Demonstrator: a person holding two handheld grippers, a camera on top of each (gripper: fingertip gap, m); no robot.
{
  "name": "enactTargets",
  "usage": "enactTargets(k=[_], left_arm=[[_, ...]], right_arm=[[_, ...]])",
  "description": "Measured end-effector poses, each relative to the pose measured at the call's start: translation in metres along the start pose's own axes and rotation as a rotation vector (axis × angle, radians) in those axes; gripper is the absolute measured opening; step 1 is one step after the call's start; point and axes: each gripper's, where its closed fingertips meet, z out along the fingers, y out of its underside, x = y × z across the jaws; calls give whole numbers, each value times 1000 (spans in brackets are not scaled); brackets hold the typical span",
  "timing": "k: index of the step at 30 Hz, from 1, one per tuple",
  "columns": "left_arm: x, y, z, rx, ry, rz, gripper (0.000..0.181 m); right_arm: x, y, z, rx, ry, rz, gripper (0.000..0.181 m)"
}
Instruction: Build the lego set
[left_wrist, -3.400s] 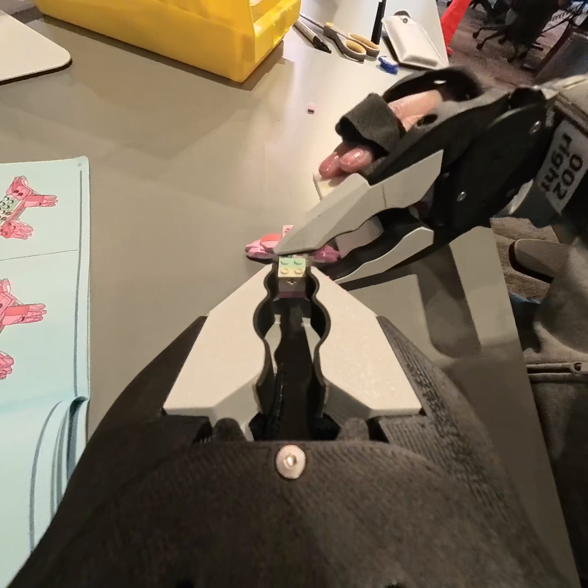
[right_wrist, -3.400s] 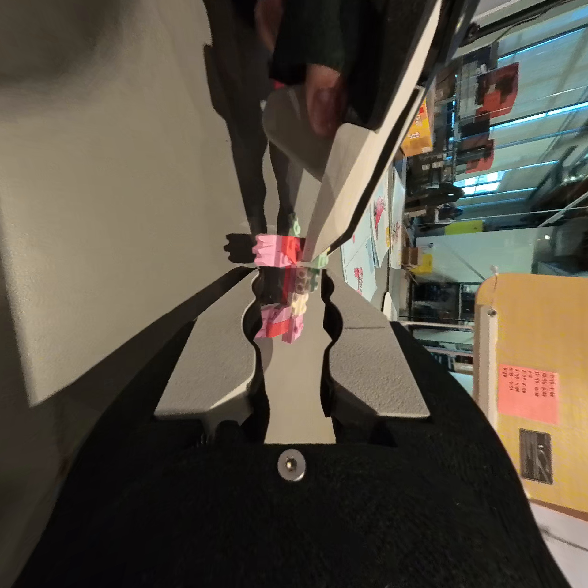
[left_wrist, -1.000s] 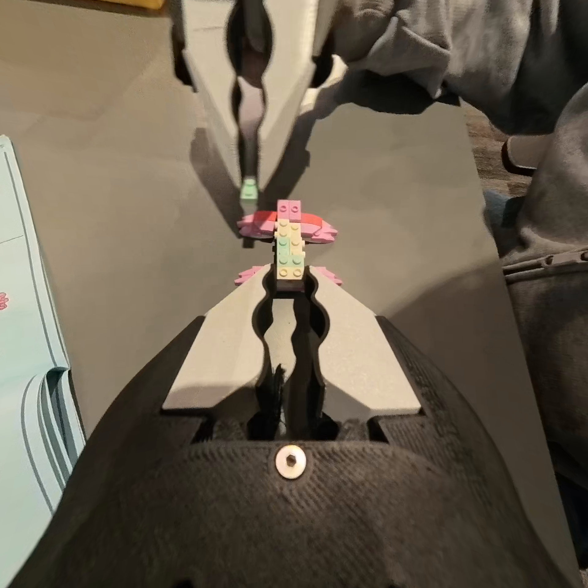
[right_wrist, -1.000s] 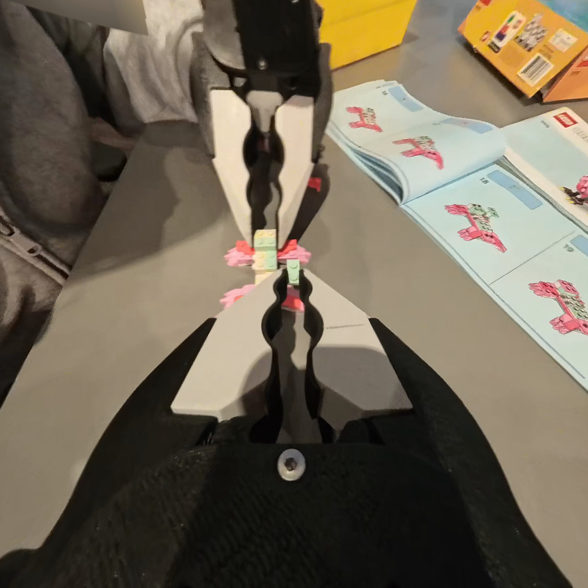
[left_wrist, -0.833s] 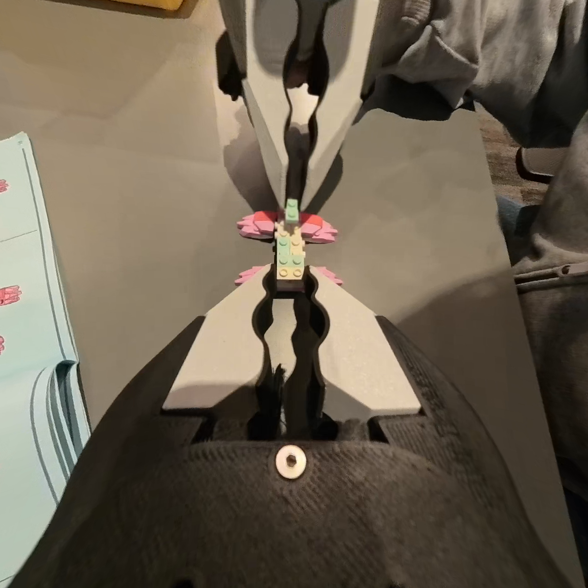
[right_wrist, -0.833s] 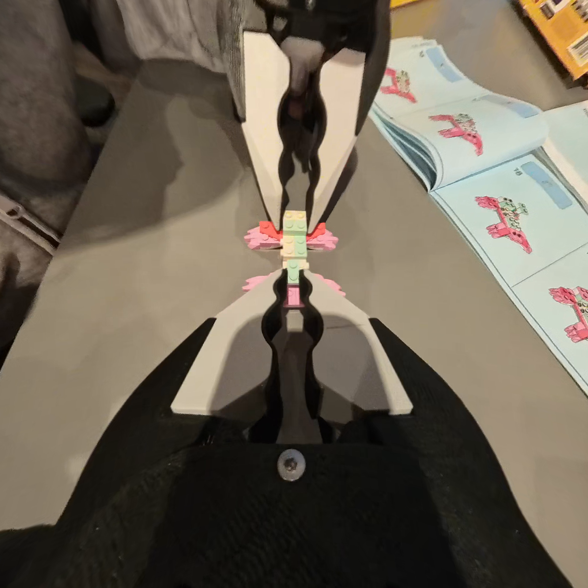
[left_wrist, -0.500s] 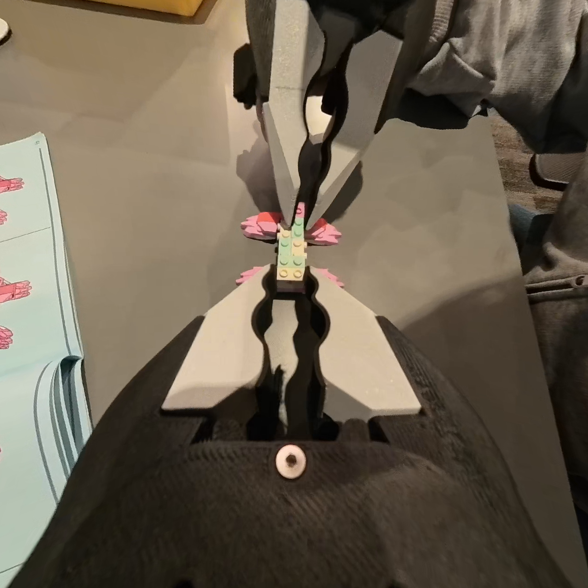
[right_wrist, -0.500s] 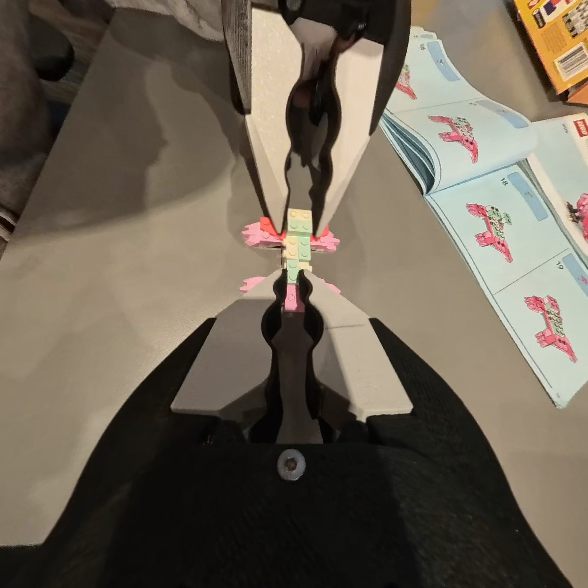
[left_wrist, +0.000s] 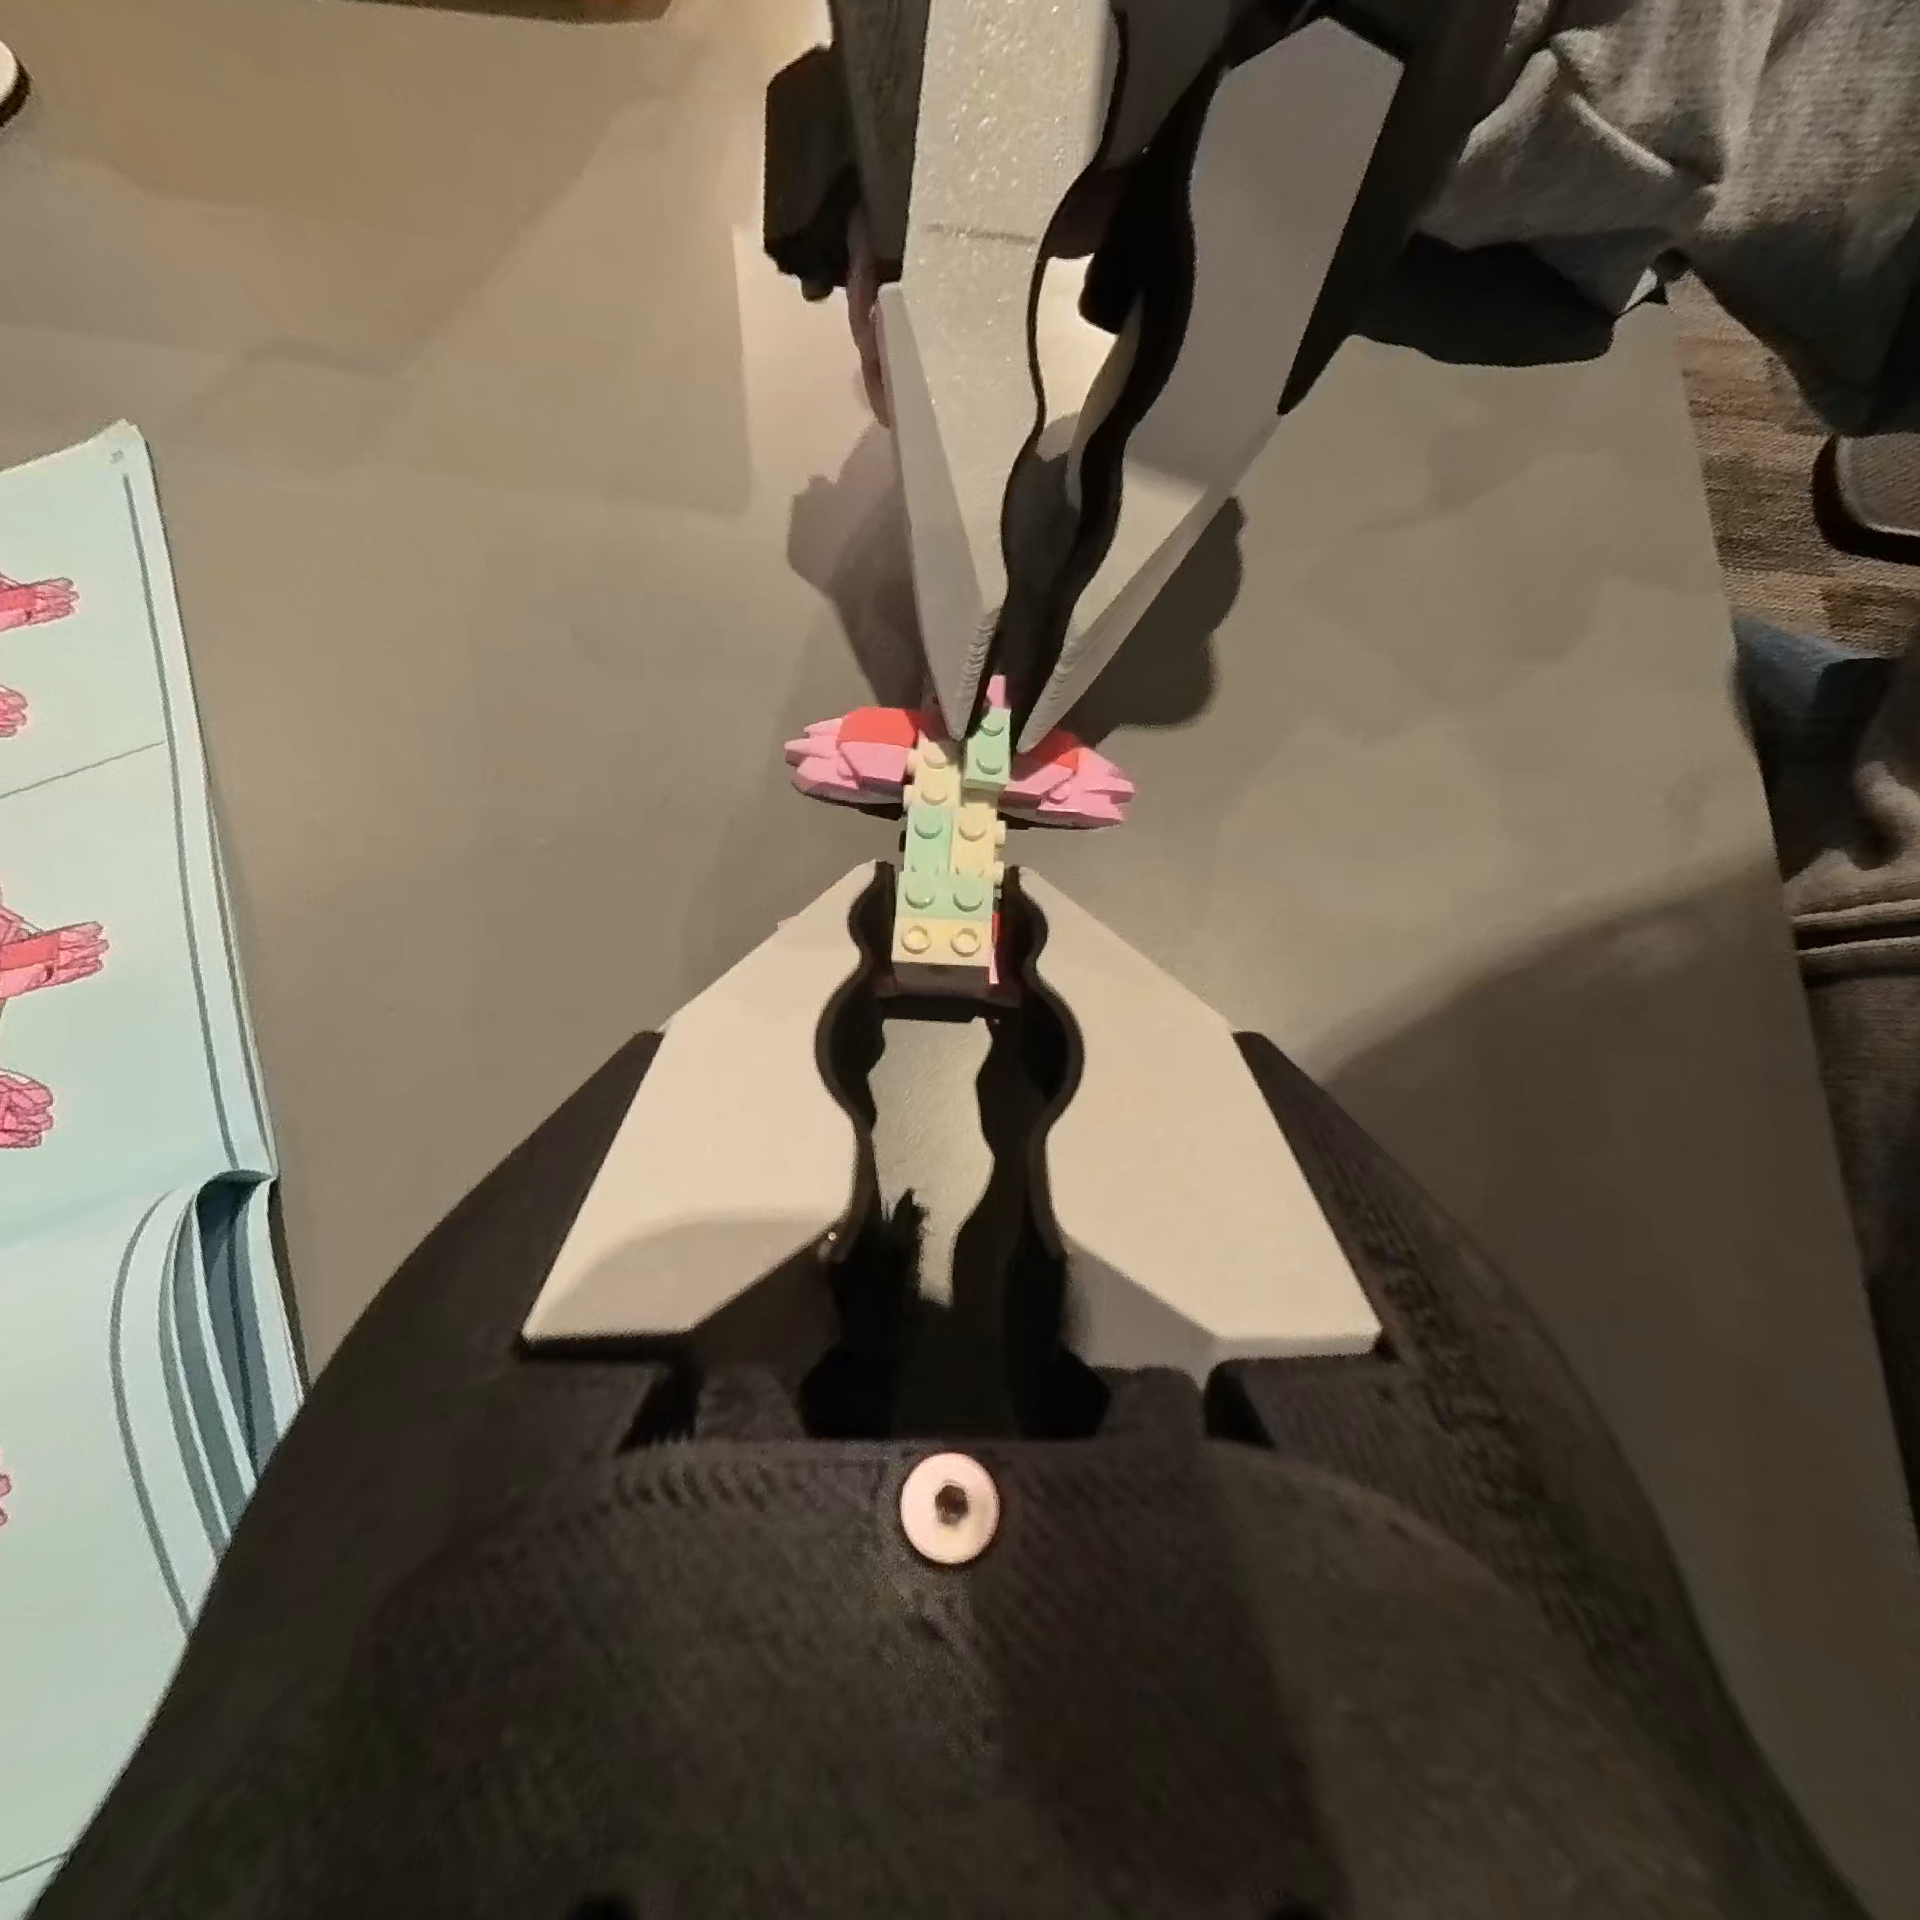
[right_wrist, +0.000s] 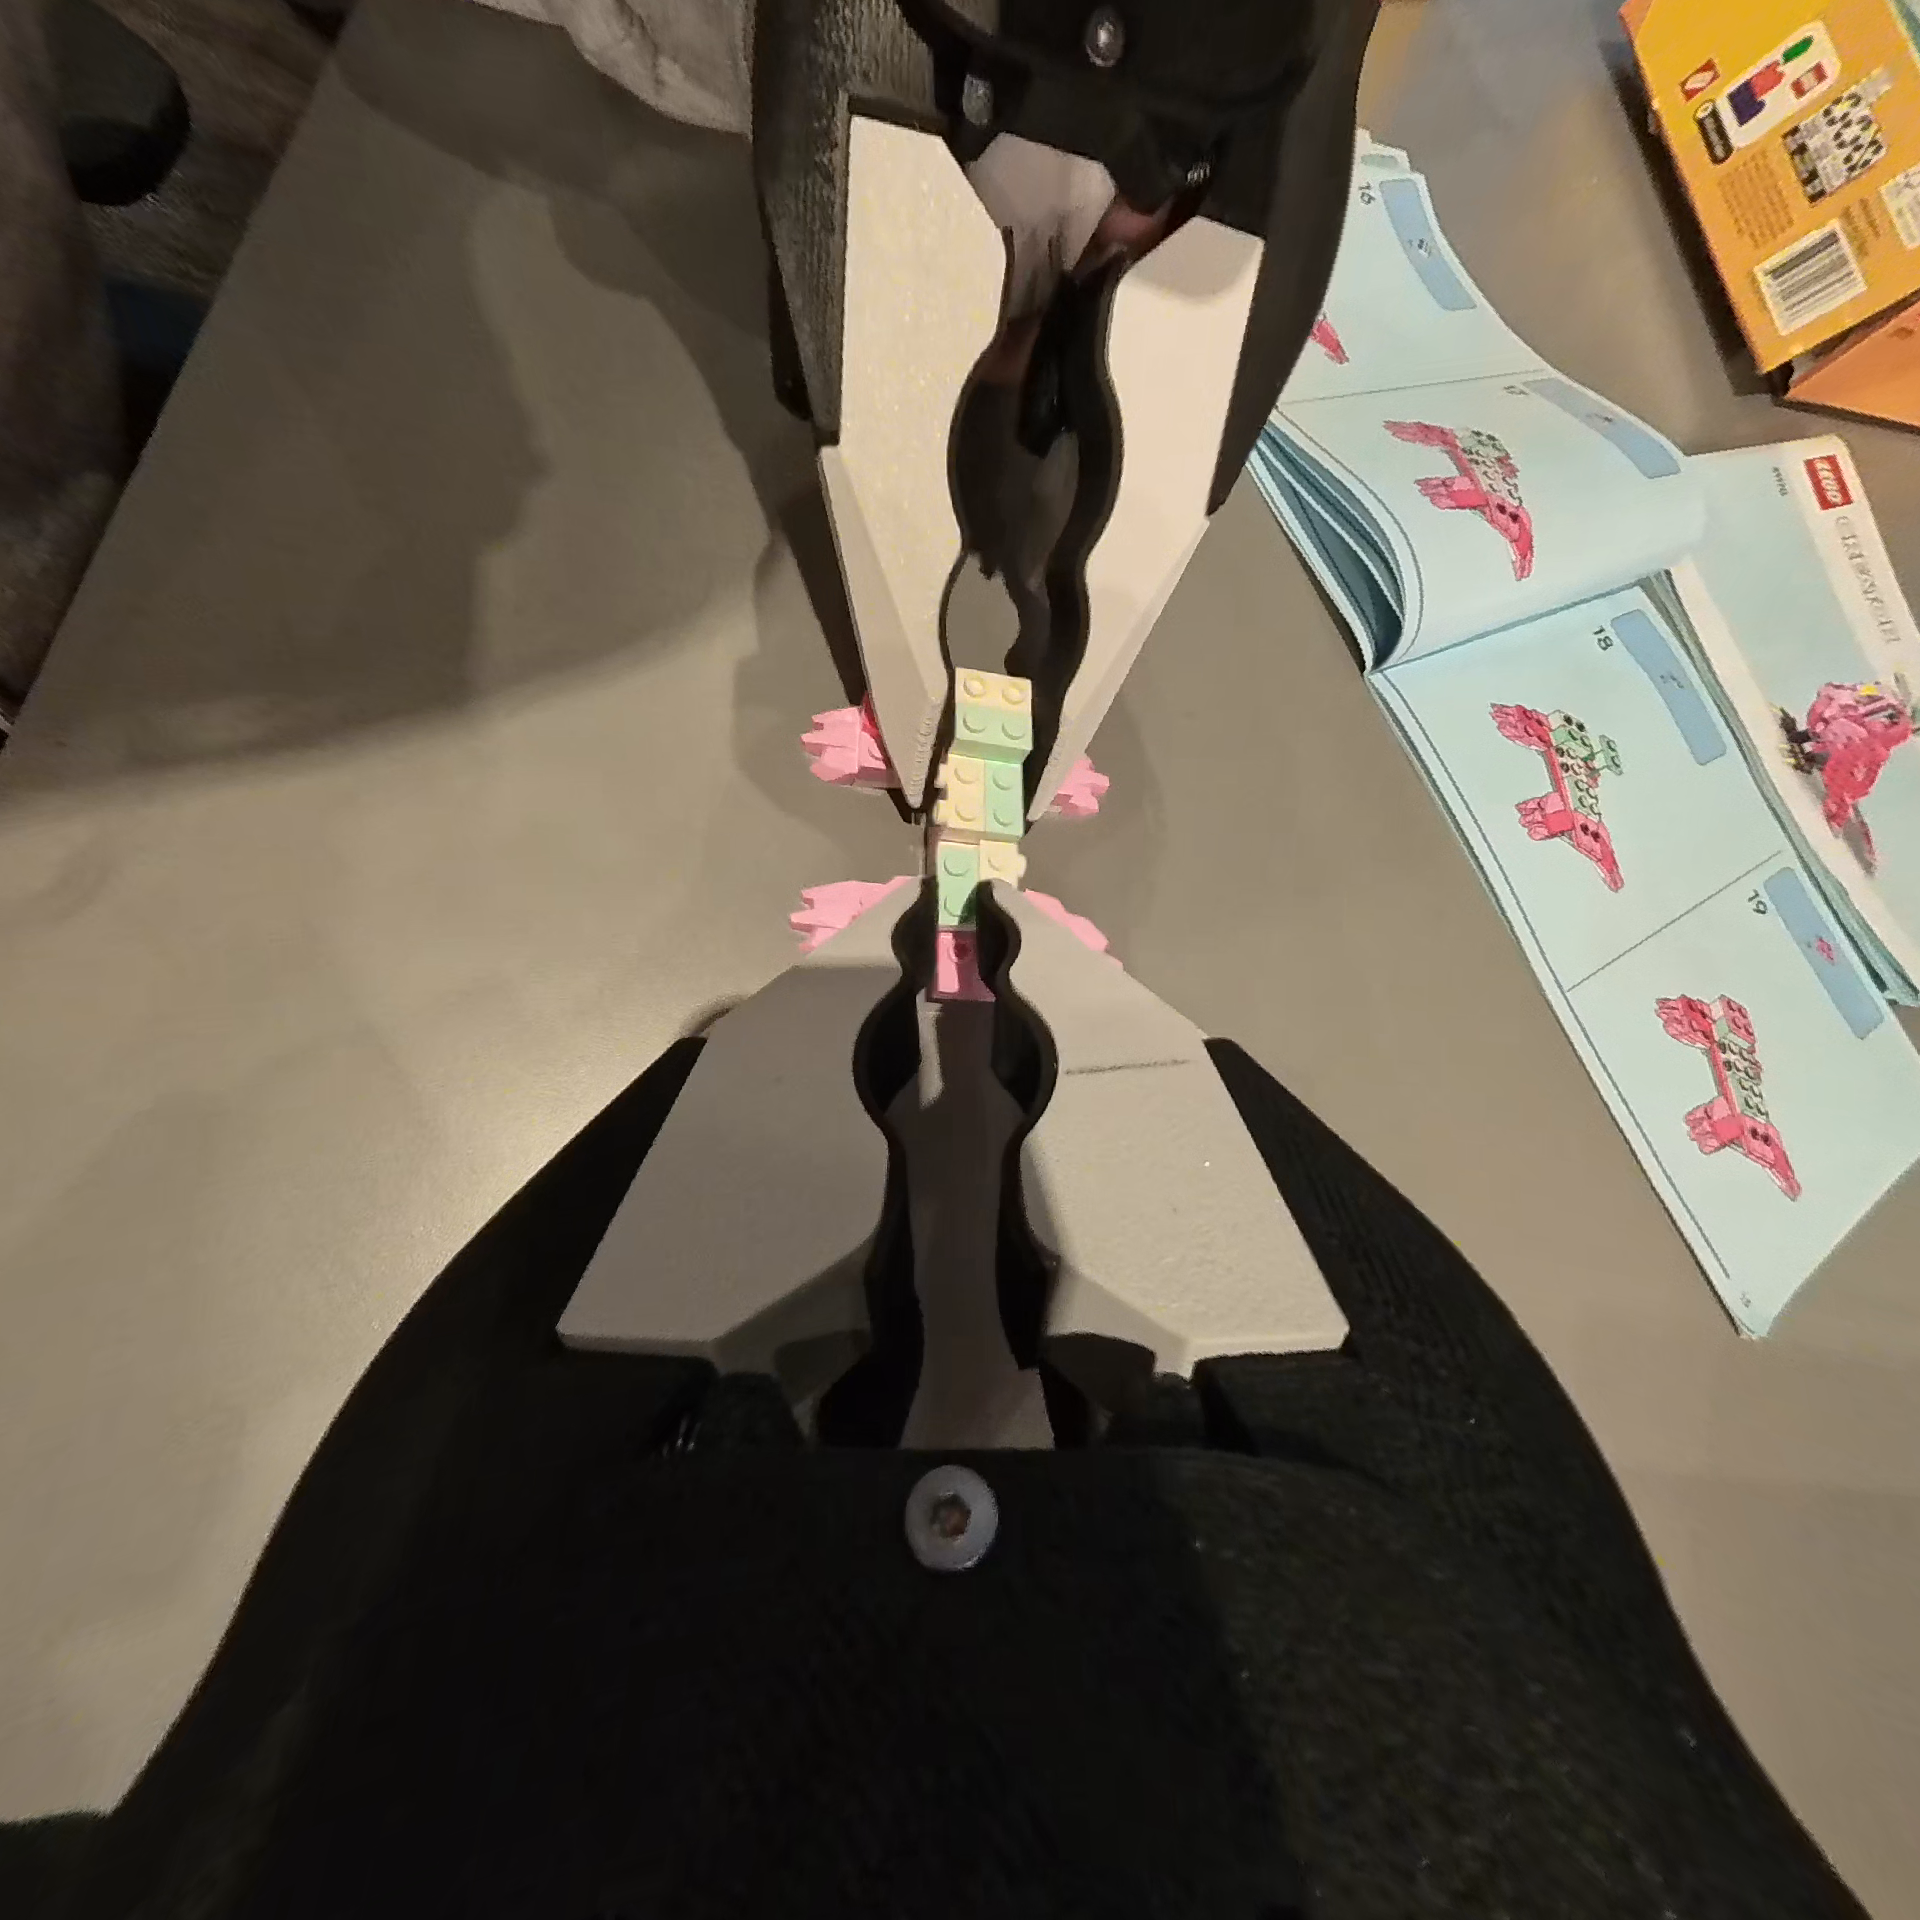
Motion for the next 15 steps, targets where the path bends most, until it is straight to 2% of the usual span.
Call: enactTargets(k=[1,4,6,10,13,15], left_arm=[[1,0,-1,-1,3,13,20],[-4,1,-7,-11,-18,40,42],[-4,-4,-13,22,4,30,44],[1,-2,-15,26,79,19,35],[3,2,-12,11,86,52,16],[2,2,-12,11,78,48,16]], right_arm=[[0,-1,0,3,2,-1,5],[1,-1,-1,6,13,0,5],[2,-1,-1,8,14,3,5],[2,1,1,5,14,7,5],[4,2,0,8,20,17,5],[6,3,1,11,22,27,5]])
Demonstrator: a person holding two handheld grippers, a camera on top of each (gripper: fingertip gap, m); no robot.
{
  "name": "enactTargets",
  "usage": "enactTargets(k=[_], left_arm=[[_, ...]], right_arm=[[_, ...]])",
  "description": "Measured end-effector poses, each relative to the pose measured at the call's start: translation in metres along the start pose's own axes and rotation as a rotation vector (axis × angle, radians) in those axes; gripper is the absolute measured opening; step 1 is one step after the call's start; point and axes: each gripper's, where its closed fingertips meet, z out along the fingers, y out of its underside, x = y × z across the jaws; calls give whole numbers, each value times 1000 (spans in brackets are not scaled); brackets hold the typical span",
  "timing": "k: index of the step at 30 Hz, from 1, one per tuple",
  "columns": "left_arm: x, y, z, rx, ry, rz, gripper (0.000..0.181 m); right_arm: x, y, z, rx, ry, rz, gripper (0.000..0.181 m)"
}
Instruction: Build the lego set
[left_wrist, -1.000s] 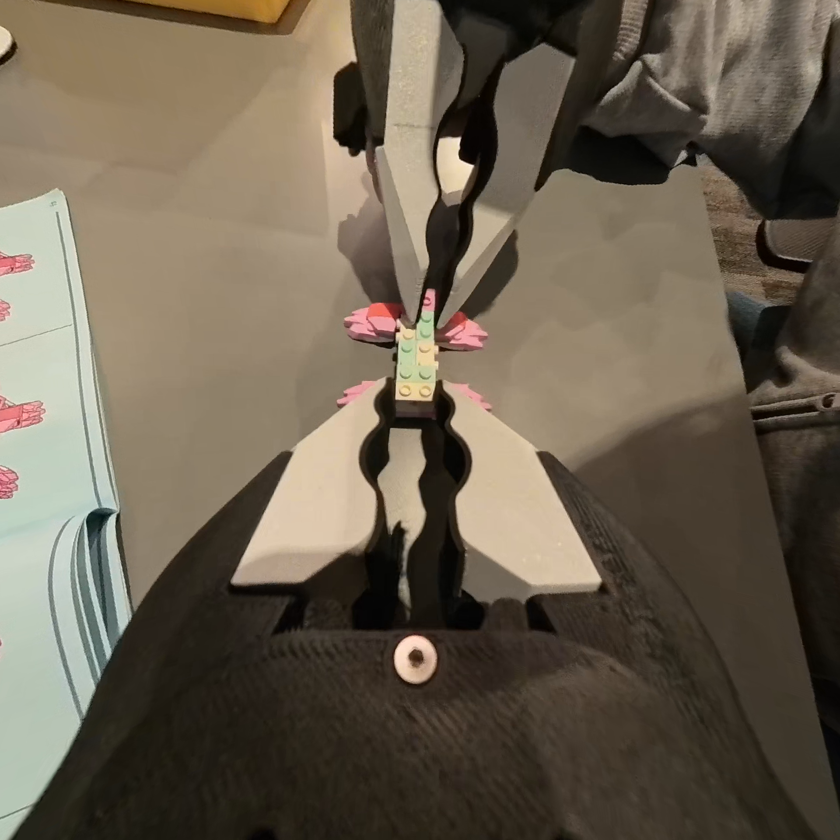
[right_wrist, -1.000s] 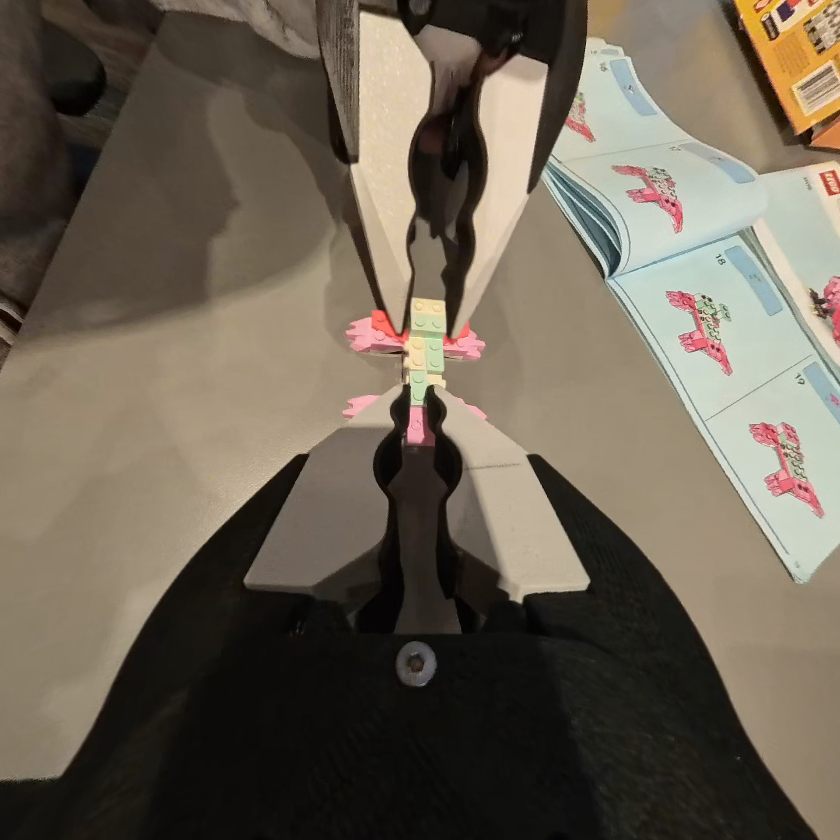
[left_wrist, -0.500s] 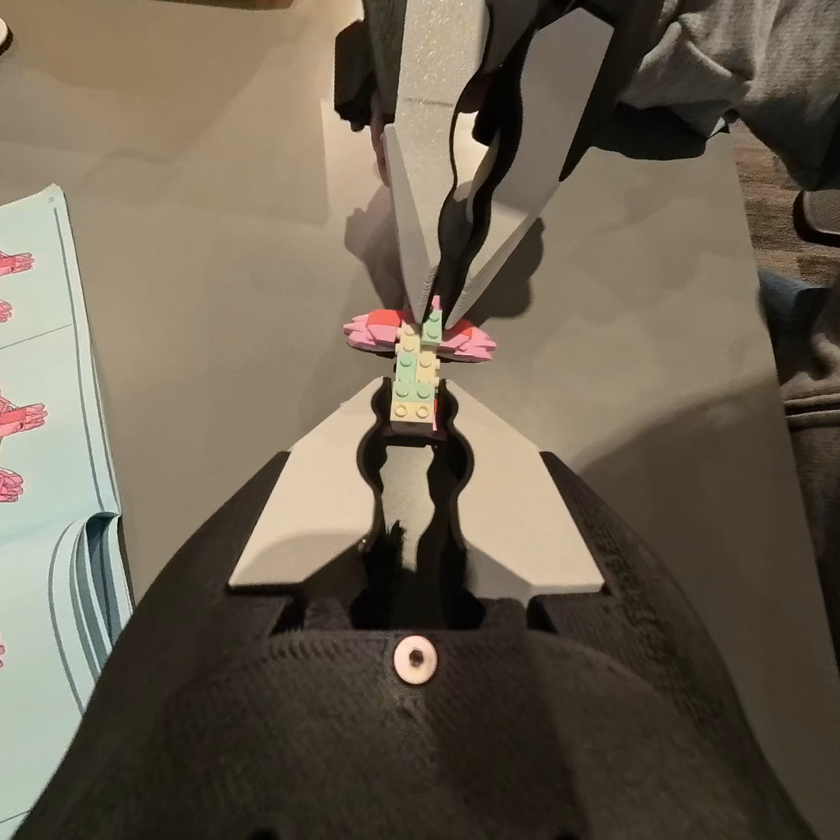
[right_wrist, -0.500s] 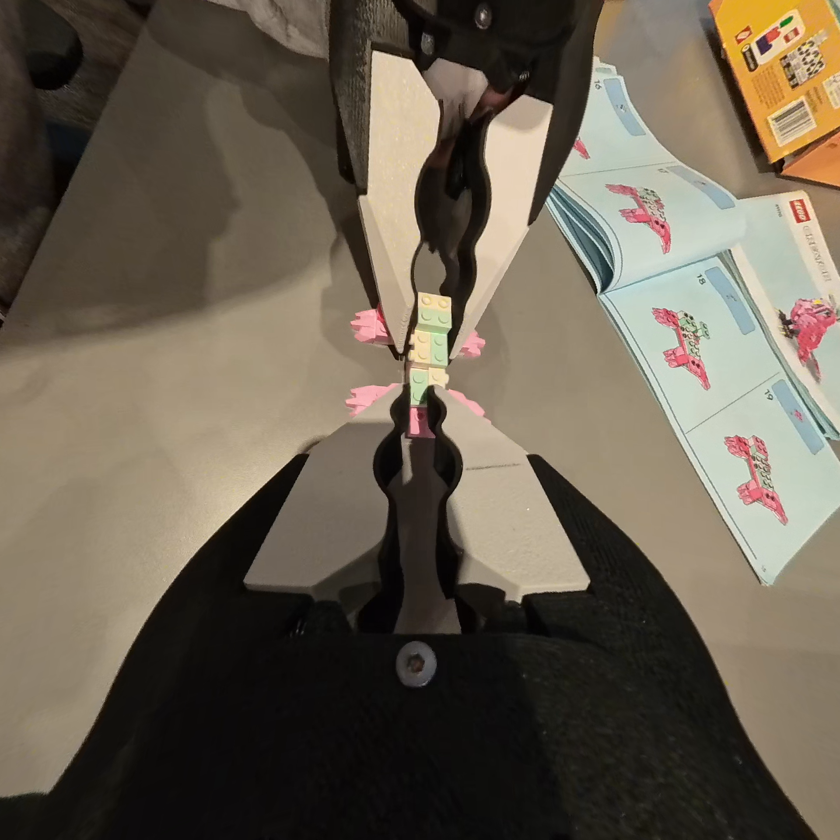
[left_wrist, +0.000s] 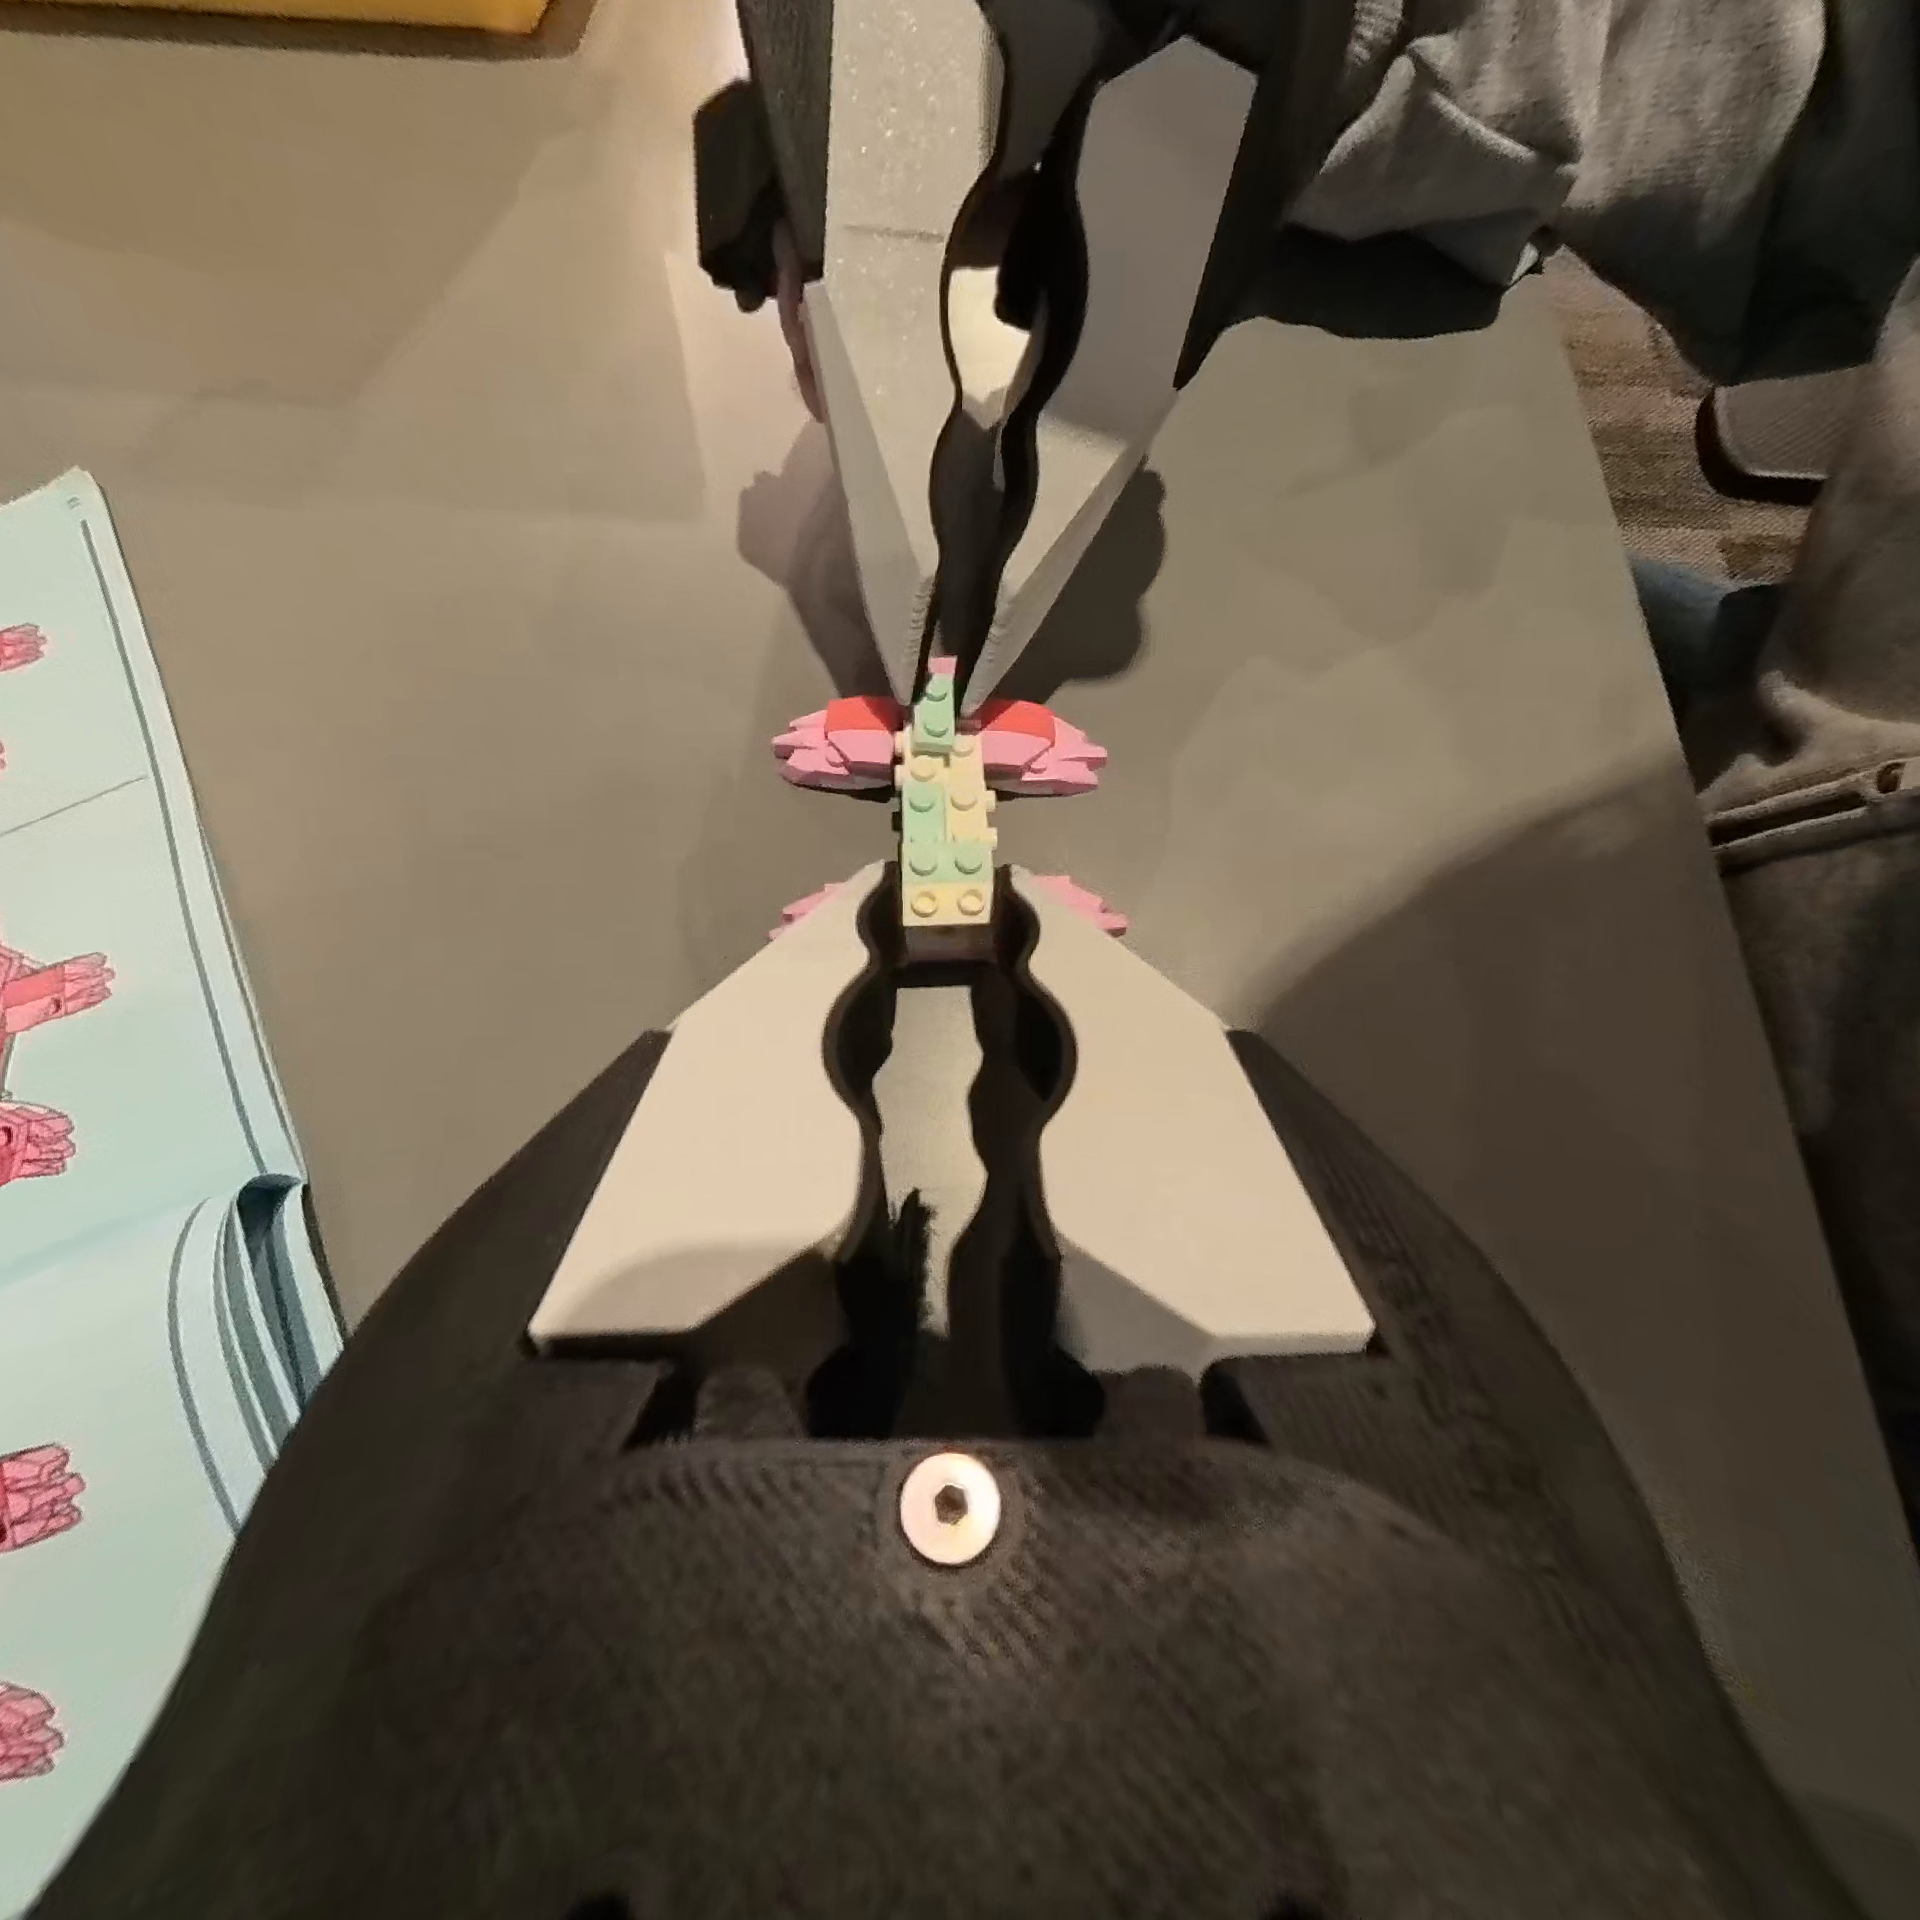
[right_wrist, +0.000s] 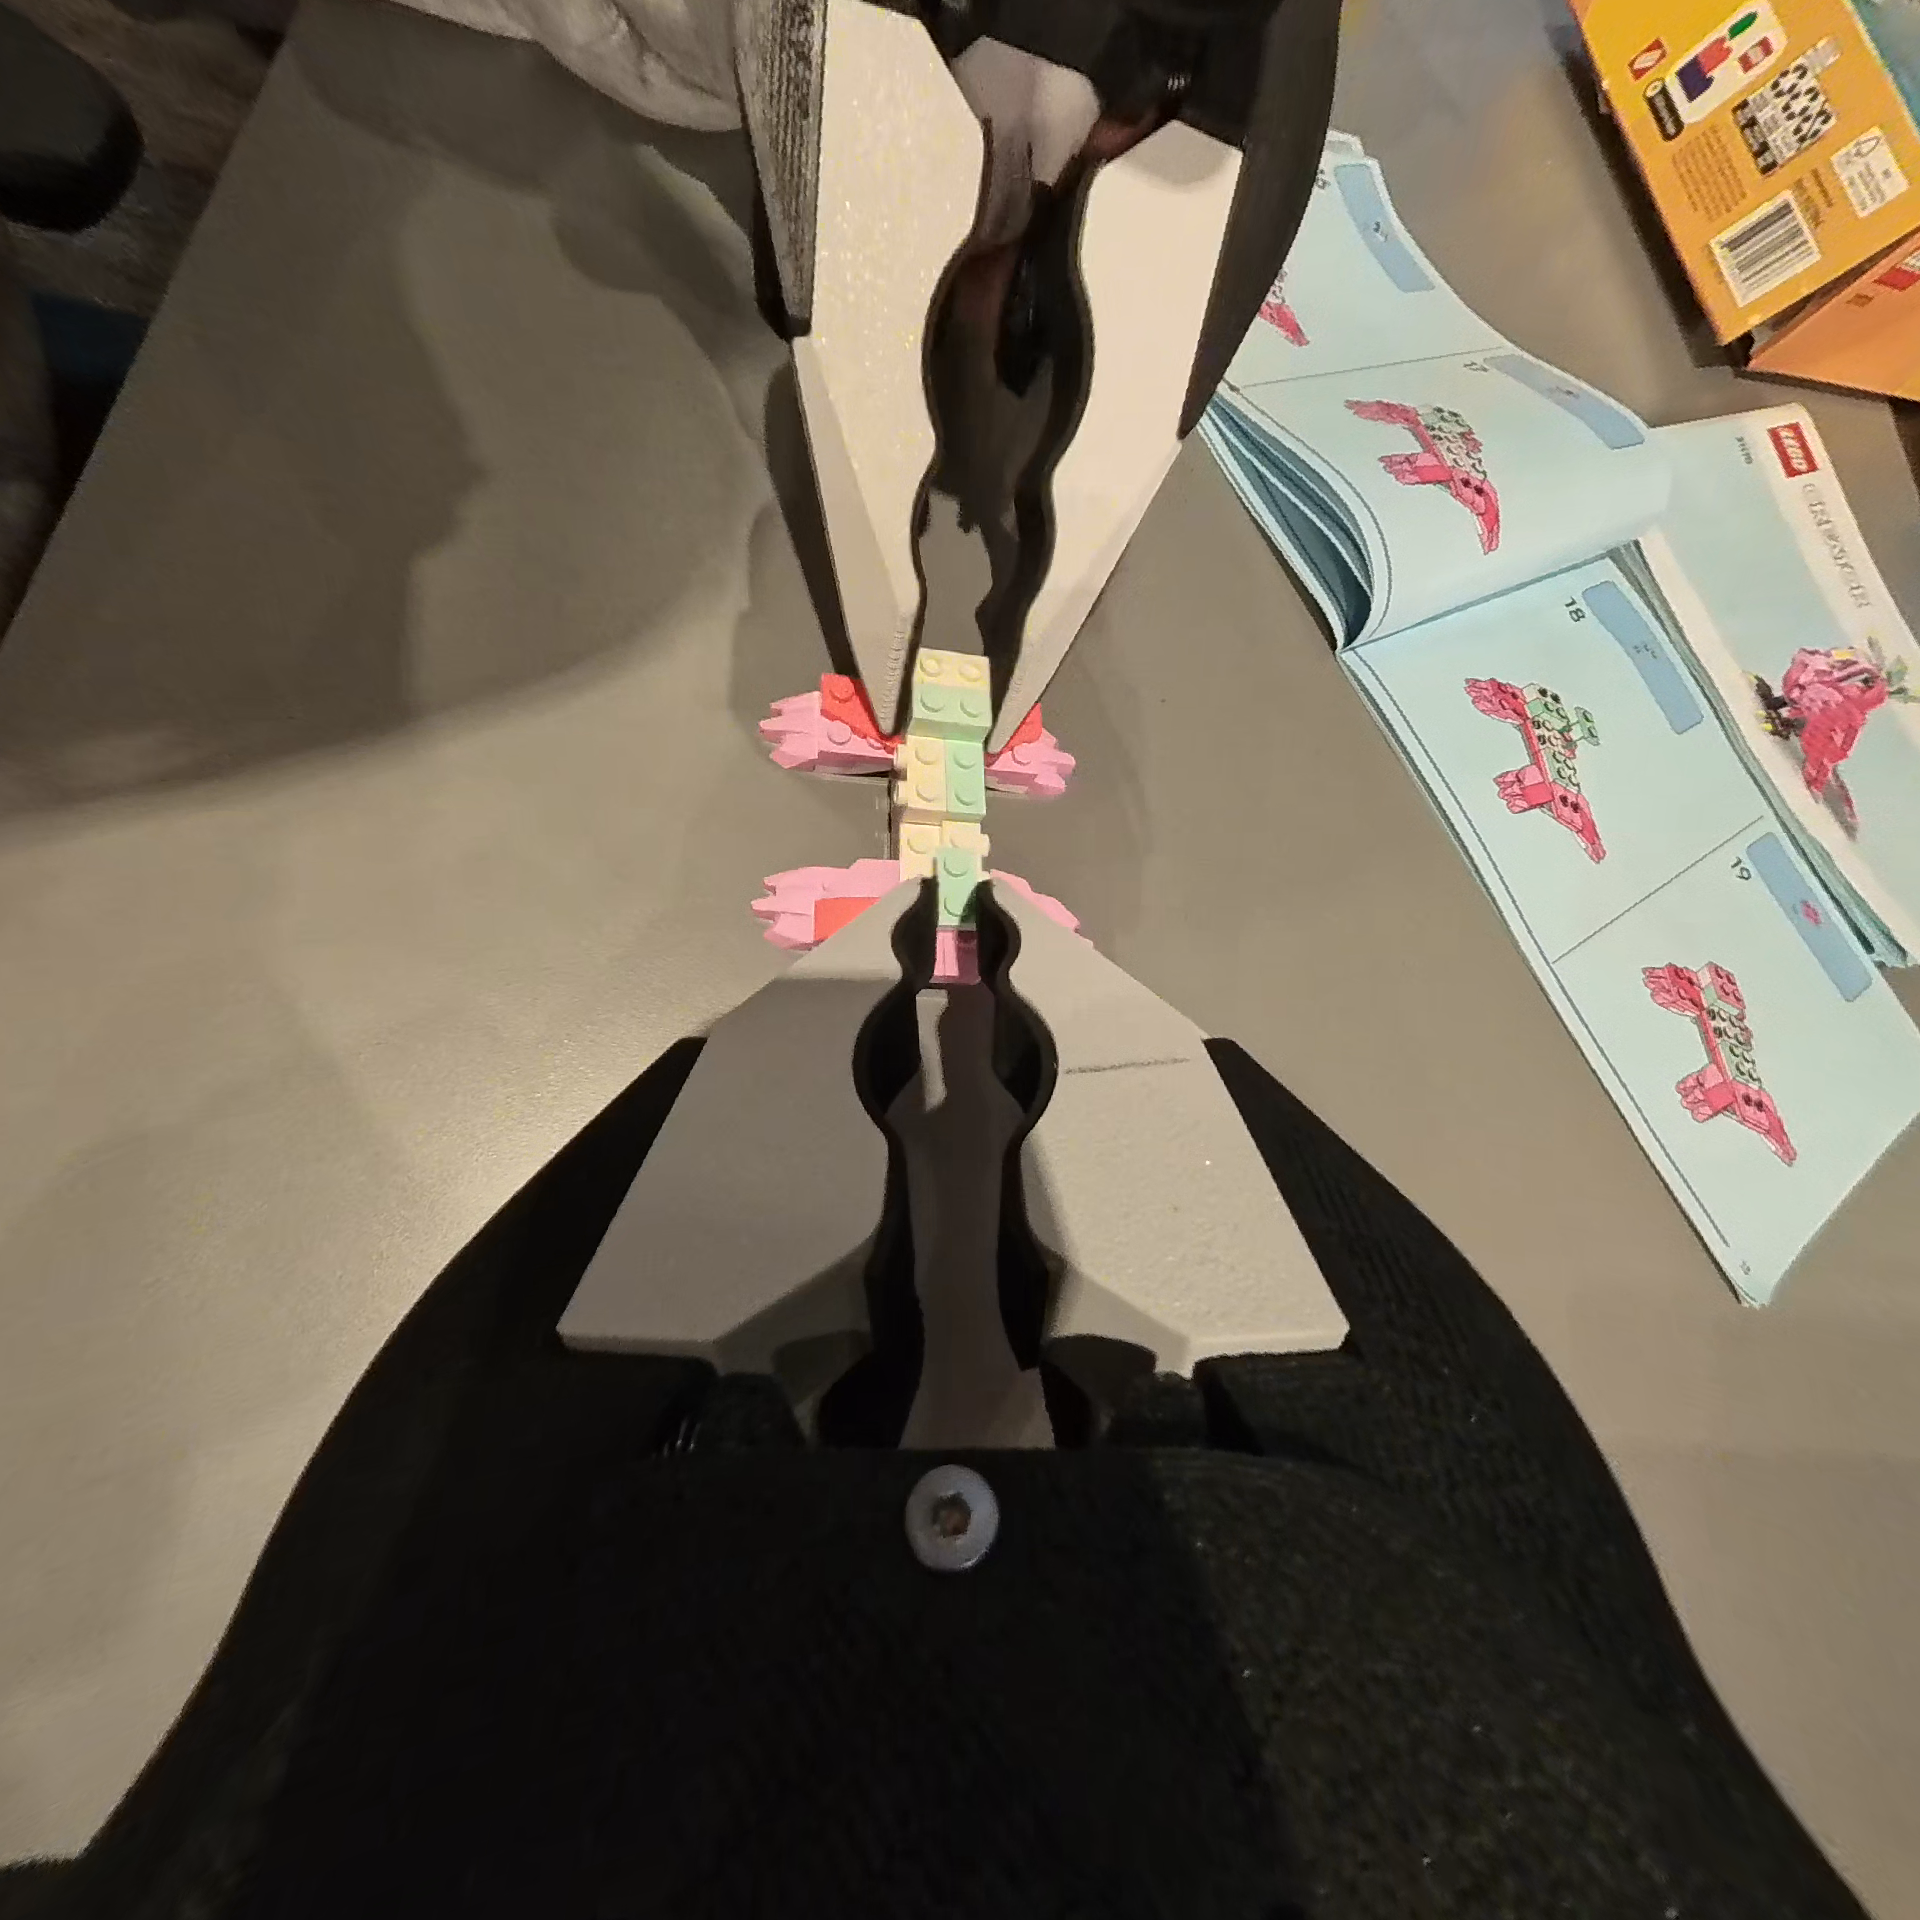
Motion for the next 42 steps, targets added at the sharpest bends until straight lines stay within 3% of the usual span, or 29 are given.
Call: enactTargets(k=[14,26,31,42], left_arm=[[-4,-2,3,-7,-47,-75,16],[-5,-5,2,17,-40,-138,16],[-19,-6,-2,54,-91,-230,16],[-41,-18,-21,203,-126,-409,17]], right_arm=[[1,-1,5,-32,62,-92,6],[3,-4,6,-23,88,-111,20],[14,-18,-1,7,226,-211,40],[39,-21,6,-210,600,-506,56]])
